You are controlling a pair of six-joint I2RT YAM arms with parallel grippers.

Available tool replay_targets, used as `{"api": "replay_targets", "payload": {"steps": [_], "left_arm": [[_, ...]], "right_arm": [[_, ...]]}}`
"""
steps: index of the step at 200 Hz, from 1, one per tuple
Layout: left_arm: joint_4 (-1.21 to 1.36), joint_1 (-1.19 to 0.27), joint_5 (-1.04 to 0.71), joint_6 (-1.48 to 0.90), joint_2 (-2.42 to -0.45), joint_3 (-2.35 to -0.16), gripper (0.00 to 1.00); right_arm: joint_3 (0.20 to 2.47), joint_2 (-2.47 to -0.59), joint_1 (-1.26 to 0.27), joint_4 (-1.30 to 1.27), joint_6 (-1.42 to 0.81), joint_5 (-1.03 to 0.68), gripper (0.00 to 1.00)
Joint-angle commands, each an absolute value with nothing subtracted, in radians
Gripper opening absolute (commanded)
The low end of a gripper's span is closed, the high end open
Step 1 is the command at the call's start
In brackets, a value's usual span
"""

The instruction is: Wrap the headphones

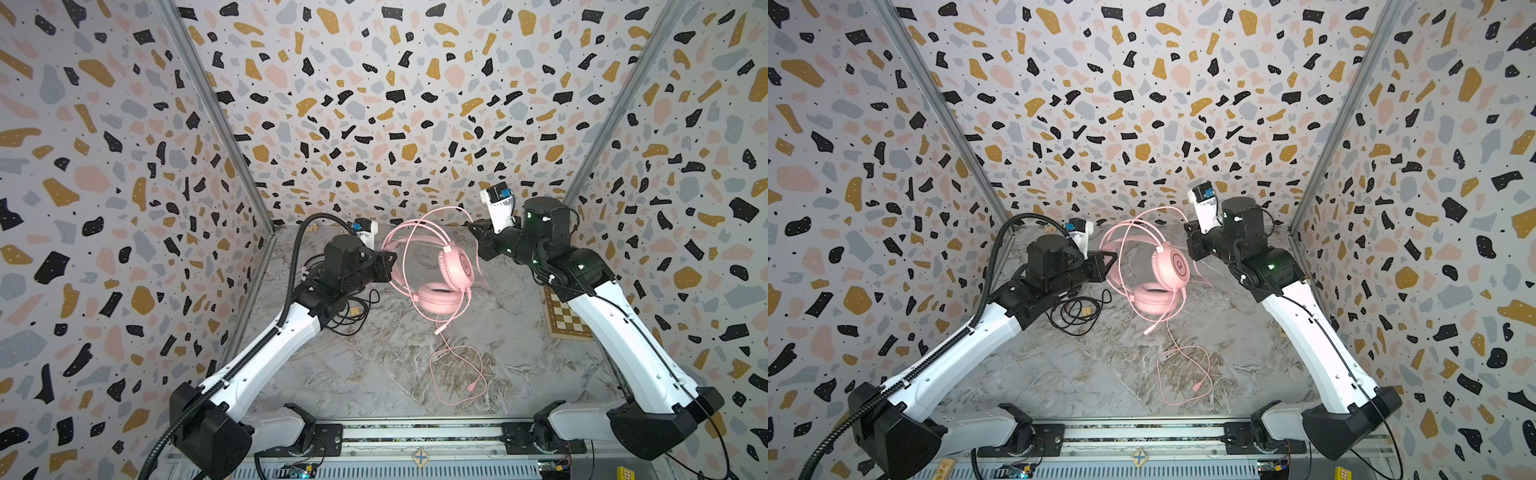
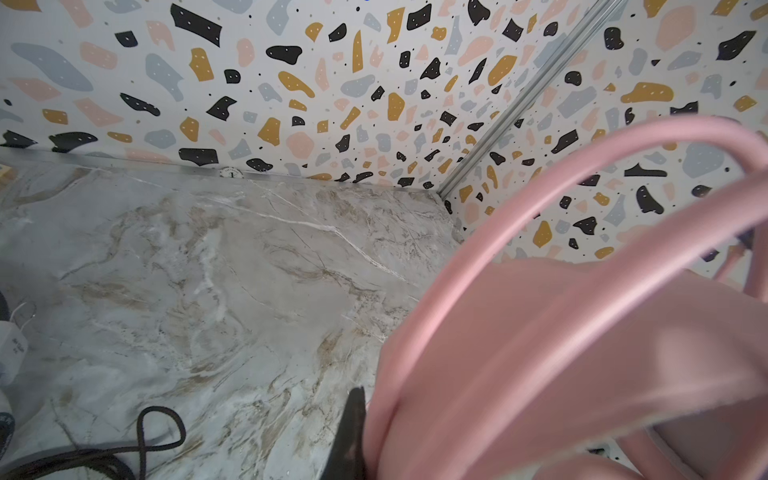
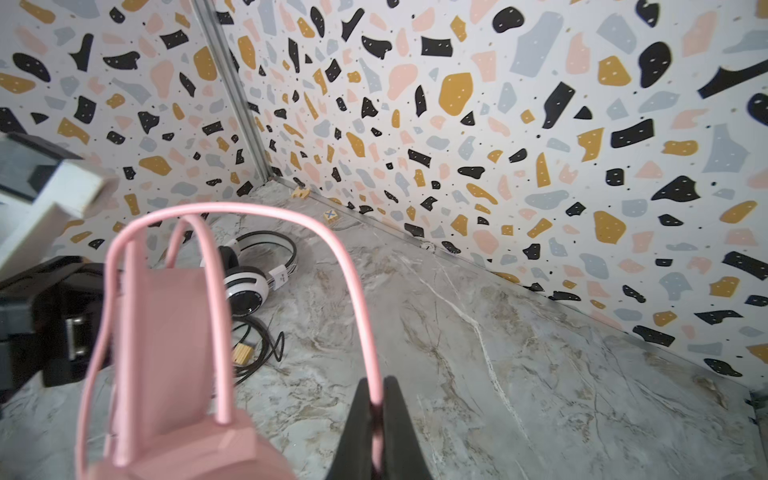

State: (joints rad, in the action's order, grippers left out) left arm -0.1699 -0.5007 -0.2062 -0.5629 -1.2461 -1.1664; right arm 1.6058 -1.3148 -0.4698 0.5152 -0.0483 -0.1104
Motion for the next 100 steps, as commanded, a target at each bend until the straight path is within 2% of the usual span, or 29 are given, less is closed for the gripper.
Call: {"api": "replay_targets", "payload": {"steps": [1, 42, 100], "left_arm": [[0.014, -0.456, -0.354, -0.698, -1.188, -1.142, 0.0], [0.155, -0.434, -0.438, -0.84, -1.193, -1.119, 0.0], [0.226, -0.432, -0.452, -0.949, -1.268, -1.166, 0.0]], "right_arm": [[1.558, -1.271, -0.416, 0.441, -0.073, -0.148, 0.01], [1.457, -1.256, -0.401, 0.359, -0.123, -0.238, 0.0], [1.354, -1.232, -0.399, 0.252, -0.202, -0.313, 0.0]]}}
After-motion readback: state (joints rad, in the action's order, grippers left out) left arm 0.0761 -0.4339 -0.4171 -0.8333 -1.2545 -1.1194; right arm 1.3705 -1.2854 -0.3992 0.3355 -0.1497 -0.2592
